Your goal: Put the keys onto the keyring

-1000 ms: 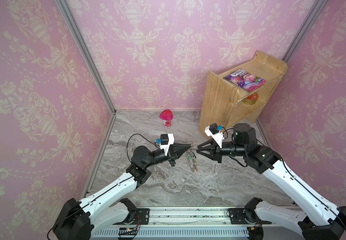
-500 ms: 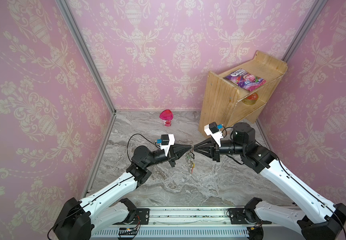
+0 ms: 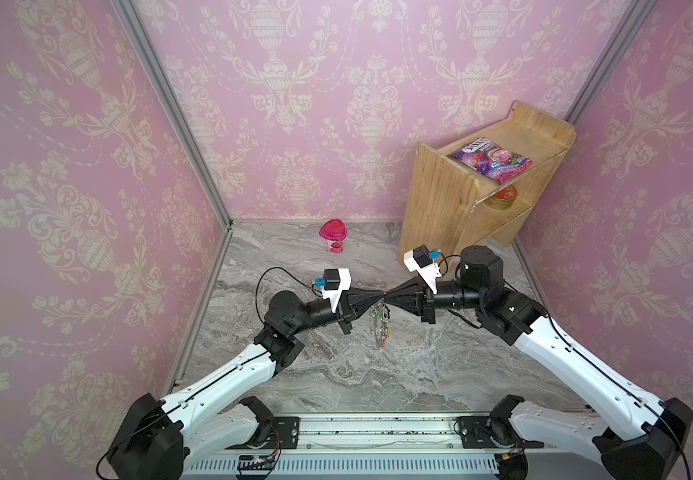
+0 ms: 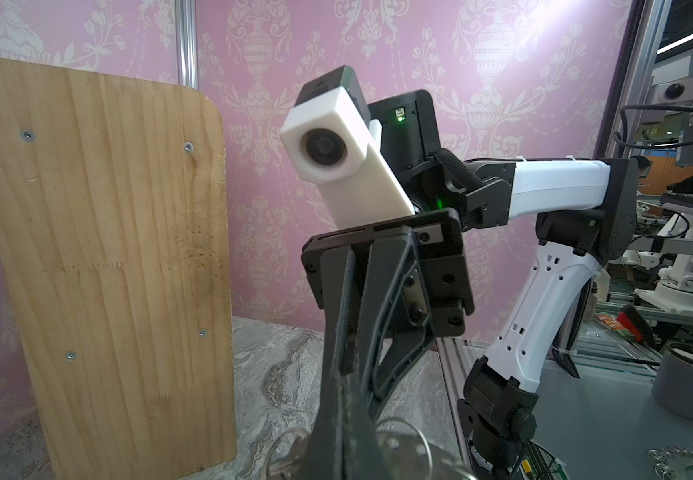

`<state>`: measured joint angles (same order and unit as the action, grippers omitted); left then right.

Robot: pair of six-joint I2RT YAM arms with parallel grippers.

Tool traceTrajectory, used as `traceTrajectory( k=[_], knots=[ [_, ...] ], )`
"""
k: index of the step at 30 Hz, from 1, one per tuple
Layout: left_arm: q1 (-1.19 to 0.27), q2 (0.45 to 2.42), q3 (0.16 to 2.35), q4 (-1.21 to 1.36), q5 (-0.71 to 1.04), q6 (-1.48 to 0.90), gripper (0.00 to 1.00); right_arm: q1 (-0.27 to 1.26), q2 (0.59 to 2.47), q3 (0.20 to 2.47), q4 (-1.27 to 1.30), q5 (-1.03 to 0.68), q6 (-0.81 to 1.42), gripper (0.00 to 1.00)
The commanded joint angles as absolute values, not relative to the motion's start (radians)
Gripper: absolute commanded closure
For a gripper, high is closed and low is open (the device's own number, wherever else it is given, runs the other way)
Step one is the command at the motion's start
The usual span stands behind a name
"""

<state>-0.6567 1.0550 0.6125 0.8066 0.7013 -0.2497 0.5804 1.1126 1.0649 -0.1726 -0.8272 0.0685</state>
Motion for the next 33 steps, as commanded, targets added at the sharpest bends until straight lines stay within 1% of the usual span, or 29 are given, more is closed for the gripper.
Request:
traceTrajectory(
  k=[1, 4, 7, 8, 15, 19, 22, 23, 25, 26, 28, 30, 33],
  knots=[
    [-0.654, 1.043, 0.644, 0.848, 0.726, -0.256, 1.00, 0.591, 1.124, 1.051, -0.138, -0.850, 0.088, 0.90],
    [-0.654, 1.043, 0.643, 0.849, 0.726, -0.256, 1.00, 0.594, 1.125, 1.051, -0.135, -0.851, 0.089, 0.93],
    [-0.655, 1.046, 0.643, 0.848, 0.727, -0.257, 1.00, 0.598, 1.122, 1.051, -0.135, -0.849, 0.088, 0.99],
    [-0.654, 1.047, 0.642, 0.848, 0.727, -0.258, 1.00, 0.600, 1.120, 1.051, -0.135, -0.848, 0.088, 1.00],
    [-0.654, 1.049, 0.646, 0.832, 0.725, -0.263, 1.00, 0.602, 1.105, 1.053, -0.154, -0.843, 0.074, 1.00],
    [-0.655, 1.041, 0.651, 0.786, 0.716, -0.263, 1.00, 0.603, 1.094, 1.078, -0.229, -0.823, 0.027, 1.00],
    [-0.654, 1.025, 0.654, 0.737, 0.707, -0.250, 0.93, 0.603, 1.089, 1.101, -0.286, -0.812, -0.005, 1.00],
    [-0.654, 1.021, 0.656, 0.723, 0.706, -0.247, 0.89, 0.603, 1.089, 1.108, -0.299, -0.809, -0.011, 1.00],
    [-0.654, 1.014, 0.660, 0.697, 0.701, -0.248, 0.76, 0.603, 1.093, 1.127, -0.341, -0.804, -0.035, 1.00],
    [-0.654, 1.009, 0.662, 0.675, 0.701, -0.243, 0.68, 0.604, 1.095, 1.138, -0.369, -0.798, -0.048, 1.00],
    [-0.654, 0.996, 0.676, 0.599, 0.700, -0.226, 0.56, 0.603, 1.103, 1.165, -0.437, -0.783, -0.080, 1.00],
    [-0.654, 0.977, 0.712, 0.453, 0.699, -0.187, 0.45, 0.603, 1.115, 1.211, -0.521, -0.760, -0.119, 1.00],
    [-0.655, 0.971, 0.800, 0.196, 0.701, -0.101, 0.36, 0.608, 1.137, 1.252, -0.641, -0.714, -0.172, 1.00]
  ],
)
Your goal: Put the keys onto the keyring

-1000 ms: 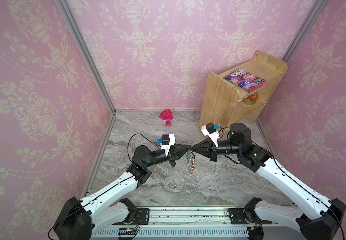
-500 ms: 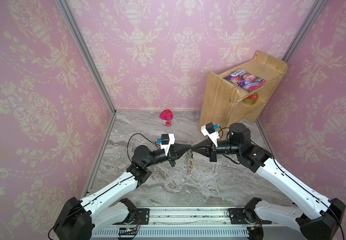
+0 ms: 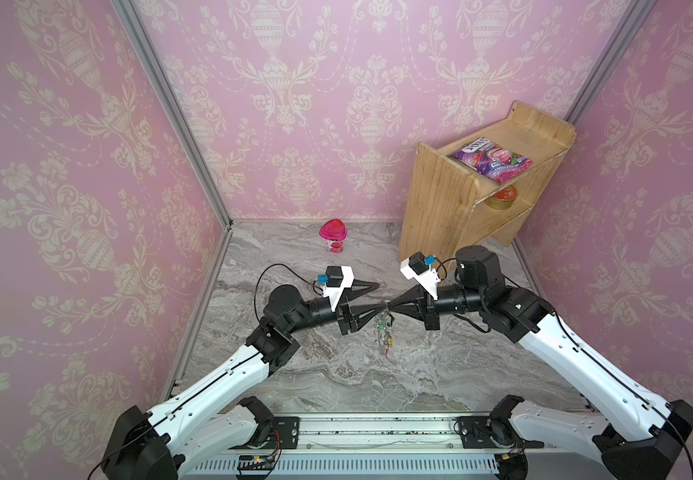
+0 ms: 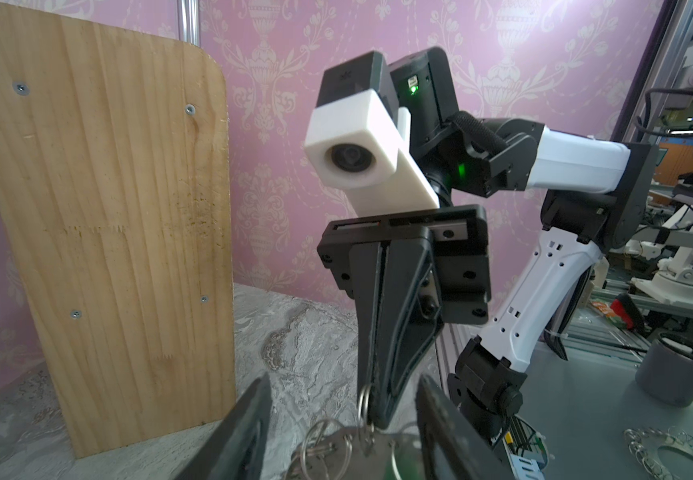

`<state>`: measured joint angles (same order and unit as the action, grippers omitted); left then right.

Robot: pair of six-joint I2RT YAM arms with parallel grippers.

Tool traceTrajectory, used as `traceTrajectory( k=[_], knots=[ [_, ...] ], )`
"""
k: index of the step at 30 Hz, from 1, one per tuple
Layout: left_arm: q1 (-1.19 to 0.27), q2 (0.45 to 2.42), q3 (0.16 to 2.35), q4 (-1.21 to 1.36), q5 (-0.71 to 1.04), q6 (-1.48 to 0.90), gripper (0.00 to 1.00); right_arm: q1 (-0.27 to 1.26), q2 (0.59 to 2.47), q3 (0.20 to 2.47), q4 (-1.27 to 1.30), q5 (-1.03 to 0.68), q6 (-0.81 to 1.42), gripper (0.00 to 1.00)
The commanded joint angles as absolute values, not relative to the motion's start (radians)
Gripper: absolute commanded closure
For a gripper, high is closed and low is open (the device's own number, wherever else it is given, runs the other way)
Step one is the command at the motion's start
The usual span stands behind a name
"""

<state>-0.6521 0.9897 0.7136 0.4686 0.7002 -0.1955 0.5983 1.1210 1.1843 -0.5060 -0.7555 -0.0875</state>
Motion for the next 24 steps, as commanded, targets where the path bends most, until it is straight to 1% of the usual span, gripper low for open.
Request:
traceTrajectory(
  k=[1, 3, 4, 7, 12, 15, 19, 24],
  knots=[
    [-0.654, 0.975, 0.819, 0.133, 0.702, -0.077, 0.35, 0.615, 1.147, 1.267, -0.681, -0.692, -0.191, 1.00],
    [-0.654, 0.989, 0.857, 0.006, 0.706, -0.026, 0.30, 0.636, 1.172, 1.295, -0.751, -0.637, -0.225, 1.00],
    [-0.655, 0.997, 0.871, -0.033, 0.708, -0.009, 0.29, 0.645, 1.180, 1.303, -0.771, -0.621, -0.234, 1.00],
    [-0.655, 1.021, 0.902, -0.100, 0.730, 0.017, 0.35, 0.665, 1.206, 1.319, -0.799, -0.589, -0.249, 1.00],
    [-0.654, 1.046, 0.913, -0.114, 0.768, 0.028, 0.53, 0.669, 1.225, 1.329, -0.792, -0.587, -0.251, 1.00],
    [-0.654, 1.062, 0.910, -0.103, 0.793, 0.023, 0.60, 0.669, 1.234, 1.333, -0.783, -0.596, -0.246, 1.00],
    [-0.654, 1.084, 0.907, -0.058, 0.835, -0.004, 0.64, 0.669, 1.244, 1.334, -0.776, -0.604, -0.243, 1.00],
    [-0.655, 1.100, 0.900, -0.010, 0.856, -0.031, 0.73, 0.668, 1.246, 1.332, -0.767, -0.608, -0.240, 1.00]
  ],
)
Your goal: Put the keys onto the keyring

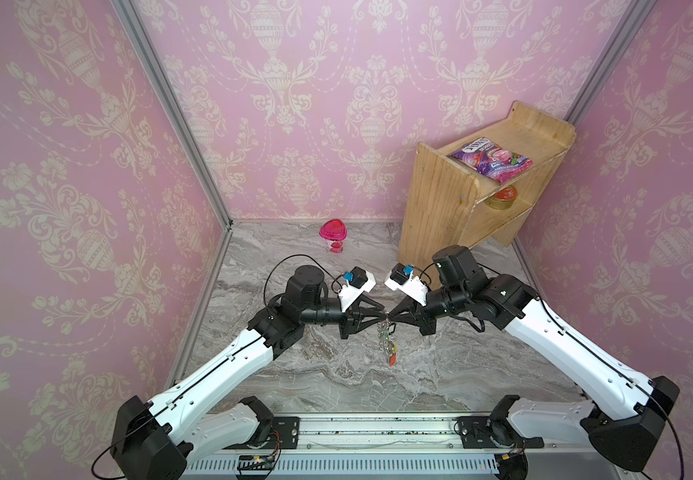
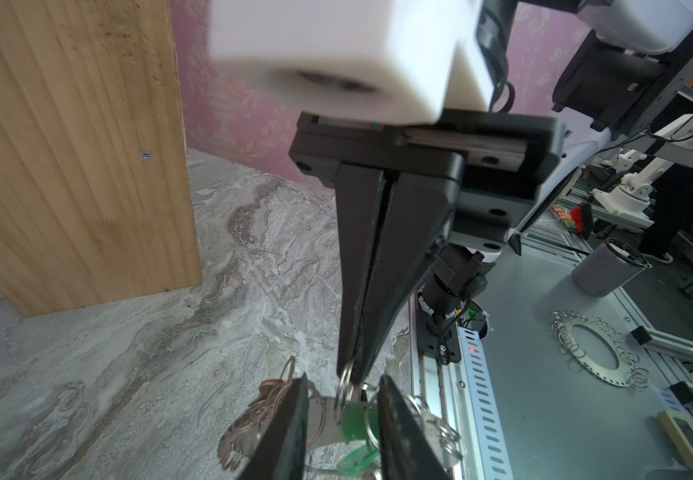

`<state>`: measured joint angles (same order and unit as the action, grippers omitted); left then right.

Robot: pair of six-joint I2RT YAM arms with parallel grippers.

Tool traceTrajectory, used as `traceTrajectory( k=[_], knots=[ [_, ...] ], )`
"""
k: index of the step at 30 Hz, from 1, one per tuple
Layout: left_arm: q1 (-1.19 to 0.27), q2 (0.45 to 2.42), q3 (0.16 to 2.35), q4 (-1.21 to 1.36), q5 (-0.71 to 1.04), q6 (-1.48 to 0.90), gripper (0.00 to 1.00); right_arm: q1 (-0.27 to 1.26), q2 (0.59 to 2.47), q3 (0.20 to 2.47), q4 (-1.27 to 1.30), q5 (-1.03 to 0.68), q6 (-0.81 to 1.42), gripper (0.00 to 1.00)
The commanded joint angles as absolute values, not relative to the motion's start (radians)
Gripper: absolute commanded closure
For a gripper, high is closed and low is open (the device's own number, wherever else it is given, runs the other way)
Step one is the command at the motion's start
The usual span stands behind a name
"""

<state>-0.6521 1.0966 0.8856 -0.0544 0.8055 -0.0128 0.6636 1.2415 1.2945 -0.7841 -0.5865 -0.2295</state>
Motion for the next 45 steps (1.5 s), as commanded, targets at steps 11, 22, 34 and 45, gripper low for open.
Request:
traceTrajectory(
  k=[11, 22, 34, 45],
  knots=[
    [-0.656, 1.140, 0.884, 0.084, 0.912, -0.103, 0.85, 0.668, 1.236, 1.324, -0.757, -0.608, -0.238, 1.00],
    [-0.660, 1.146, 0.884, 0.033, 0.916, -0.079, 0.83, 0.668, 1.223, 1.323, -0.755, -0.601, -0.235, 1.00],
    [-0.665, 1.141, 0.889, -0.003, 0.906, -0.052, 0.84, 0.665, 1.206, 1.315, -0.744, -0.599, -0.227, 1.00],
    [-0.674, 1.138, 0.893, 0.012, 0.912, -0.053, 1.00, 0.666, 1.207, 1.305, -0.729, -0.613, -0.219, 1.00]
  ],
)
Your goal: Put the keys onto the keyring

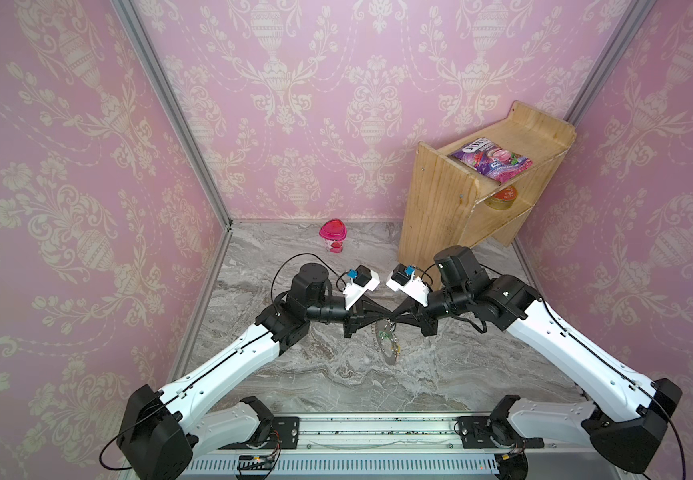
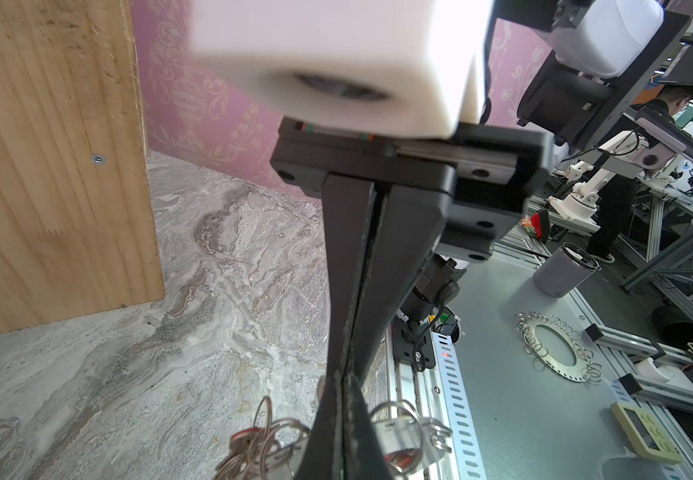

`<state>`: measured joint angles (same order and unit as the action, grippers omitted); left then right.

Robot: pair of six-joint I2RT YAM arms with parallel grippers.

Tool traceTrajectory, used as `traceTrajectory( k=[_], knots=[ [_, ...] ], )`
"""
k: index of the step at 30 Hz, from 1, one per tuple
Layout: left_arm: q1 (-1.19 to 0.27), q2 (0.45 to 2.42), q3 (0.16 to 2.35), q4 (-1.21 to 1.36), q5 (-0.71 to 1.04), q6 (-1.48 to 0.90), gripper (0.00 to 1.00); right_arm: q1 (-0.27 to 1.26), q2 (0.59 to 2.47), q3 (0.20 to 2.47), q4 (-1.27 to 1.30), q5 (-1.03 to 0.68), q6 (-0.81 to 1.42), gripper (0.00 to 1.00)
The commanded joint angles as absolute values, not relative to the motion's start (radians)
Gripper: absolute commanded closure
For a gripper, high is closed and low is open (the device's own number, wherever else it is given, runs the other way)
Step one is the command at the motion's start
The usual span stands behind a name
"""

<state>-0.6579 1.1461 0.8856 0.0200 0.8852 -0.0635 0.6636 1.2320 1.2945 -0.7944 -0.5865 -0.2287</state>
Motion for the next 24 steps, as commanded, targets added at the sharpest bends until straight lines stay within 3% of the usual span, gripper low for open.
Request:
traceTrajectory(
  k=[1, 4, 8, 13, 24],
  knots=[
    [-0.675, 1.139, 0.894, 0.015, 0.914, -0.052, 1.00, 0.666, 1.207, 1.304, -0.727, -0.612, -0.218, 1.00],
    [-0.675, 1.127, 0.888, 0.029, 0.900, -0.045, 1.00, 0.666, 1.206, 1.302, -0.730, -0.604, -0.216, 0.99],
    [-0.673, 1.074, 0.848, 0.106, 0.836, -0.043, 1.00, 0.642, 1.173, 1.283, -0.729, -0.597, -0.199, 0.82],
    [-0.674, 1.058, 0.838, 0.185, 0.821, -0.063, 1.00, 0.614, 1.126, 1.252, -0.694, -0.613, -0.165, 0.73],
    [-0.674, 1.078, 0.837, 0.291, 0.784, -0.098, 1.00, 0.610, 1.099, 1.214, -0.626, -0.702, -0.130, 0.71]
  ],
)
